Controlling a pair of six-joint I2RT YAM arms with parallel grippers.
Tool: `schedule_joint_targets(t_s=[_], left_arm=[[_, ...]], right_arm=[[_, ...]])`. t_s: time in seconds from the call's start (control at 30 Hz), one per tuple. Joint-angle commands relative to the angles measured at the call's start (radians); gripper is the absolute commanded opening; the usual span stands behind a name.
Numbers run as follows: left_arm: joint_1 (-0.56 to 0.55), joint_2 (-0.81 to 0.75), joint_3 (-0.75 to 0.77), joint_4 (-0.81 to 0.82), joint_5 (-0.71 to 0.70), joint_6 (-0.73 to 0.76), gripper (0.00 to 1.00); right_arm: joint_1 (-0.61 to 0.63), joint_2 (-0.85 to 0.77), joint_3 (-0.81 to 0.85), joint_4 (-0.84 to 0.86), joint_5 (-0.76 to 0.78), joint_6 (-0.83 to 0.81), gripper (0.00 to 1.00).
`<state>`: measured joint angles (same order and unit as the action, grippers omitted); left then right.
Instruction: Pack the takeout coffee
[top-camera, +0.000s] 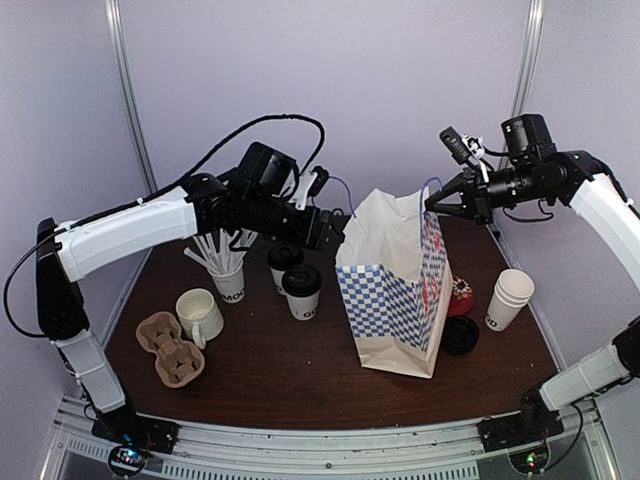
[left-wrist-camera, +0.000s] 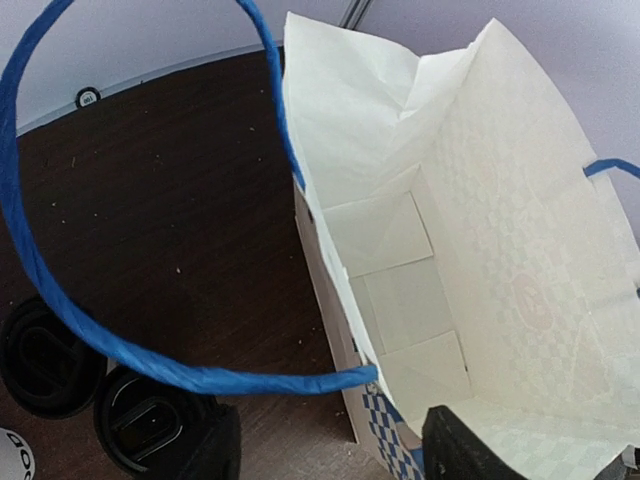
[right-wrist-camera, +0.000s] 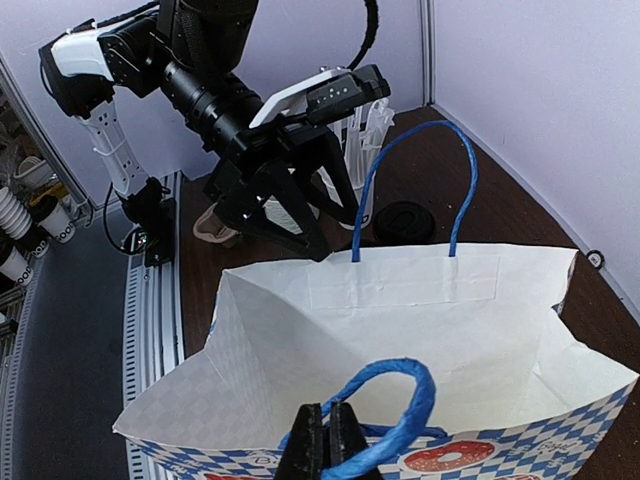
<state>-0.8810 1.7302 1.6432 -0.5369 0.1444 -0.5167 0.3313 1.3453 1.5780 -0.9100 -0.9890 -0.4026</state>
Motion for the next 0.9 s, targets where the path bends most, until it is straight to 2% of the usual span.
schedule_joint_targets(t_s=[0.0,0.17,0.2,0.33,0.5,0.63,0.87], left_arm=[[-0.004,0.034,0.072,0.038,0.019,-0.033,0.58],[-0.004,0.087,0.126,0.034,0.091,-0.028,0.42],[-0.004,0.093,0.133,0.032,0.102,-0.036,0.42],[-0.004,0.089,0.135,0.027,0.111,-0.064,0.56],[-0.007,0.036,0.089,0.045,0.086,-0.095,0.61],[-0.011,0.085,0.148,-0.019,0.132,-0.102,0.59],[-0.022,0.144,0.202,-0.076,0.116,-0.091,0.47]], right_arm=[[0.013,-0.03,-0.018,-0.007,-0.025,-0.021,0.0],[0.02,-0.034,-0.017,-0.018,-0.025,-0.028,0.0],[0.02,-0.034,-0.015,-0.02,-0.026,-0.028,0.0],[0.022,-0.037,-0.014,-0.02,-0.025,-0.028,0.01],[0.025,-0.036,-0.022,-0.016,-0.026,-0.028,0.01],[0.026,-0.037,-0.024,-0.011,-0.027,-0.026,0.02],[0.028,-0.041,-0.03,-0.011,-0.033,-0.019,0.03]])
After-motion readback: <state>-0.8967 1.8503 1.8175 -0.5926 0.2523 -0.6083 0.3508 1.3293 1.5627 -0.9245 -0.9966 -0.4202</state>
